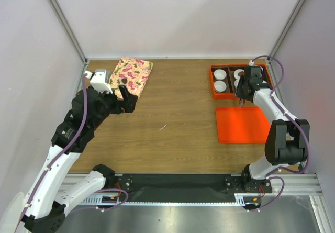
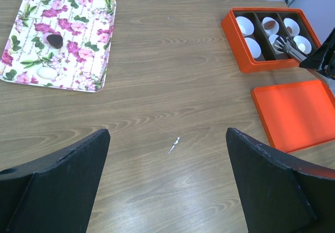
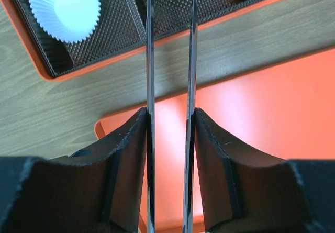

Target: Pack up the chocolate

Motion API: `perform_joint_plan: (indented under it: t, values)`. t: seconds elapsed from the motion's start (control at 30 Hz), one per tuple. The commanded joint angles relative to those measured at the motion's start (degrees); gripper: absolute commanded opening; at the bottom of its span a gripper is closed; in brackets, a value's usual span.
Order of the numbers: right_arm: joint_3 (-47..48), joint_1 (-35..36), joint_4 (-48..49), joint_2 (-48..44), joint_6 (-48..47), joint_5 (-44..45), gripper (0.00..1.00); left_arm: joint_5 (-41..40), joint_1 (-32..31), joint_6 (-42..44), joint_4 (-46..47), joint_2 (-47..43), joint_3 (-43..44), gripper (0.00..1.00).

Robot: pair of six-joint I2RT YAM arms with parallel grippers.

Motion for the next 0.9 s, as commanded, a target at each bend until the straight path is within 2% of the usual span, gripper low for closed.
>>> perform_joint_plan:
  t: [0.0, 0.37, 0.63, 0.73, 0.87]
  values:
    - [3.5, -0.4, 2.9, 0.9, -0.6, 1.4, 0.44, 0.3, 0.4, 0.2, 1.7, 0.1, 0.5, 1.00]
    - [5.2, -0.6, 3.2, 2.9, -0.9, 1.9, 0.44, 0.0, 0.4, 0.3, 1.4, 0.0, 0.9, 1.00]
    - [10.8, 1.9, -1.9, -1.2, -0.5, 2.1, 0.45, -0.5, 0.4, 0.7, 0.9, 0.2, 2.0, 1.00]
    - [12.1, 5.9, -2.4, -2.7, 1.5, -0.2, 0.46, -1.2, 0.4, 0.5, 1.1, 0.5, 2.5, 1.00]
    - [11.5, 17.1, 2.2, -1.8, 3.9, 0.7, 0.46, -4.1, 0.4, -0.2, 0.8, 1.6, 3.2, 1.00]
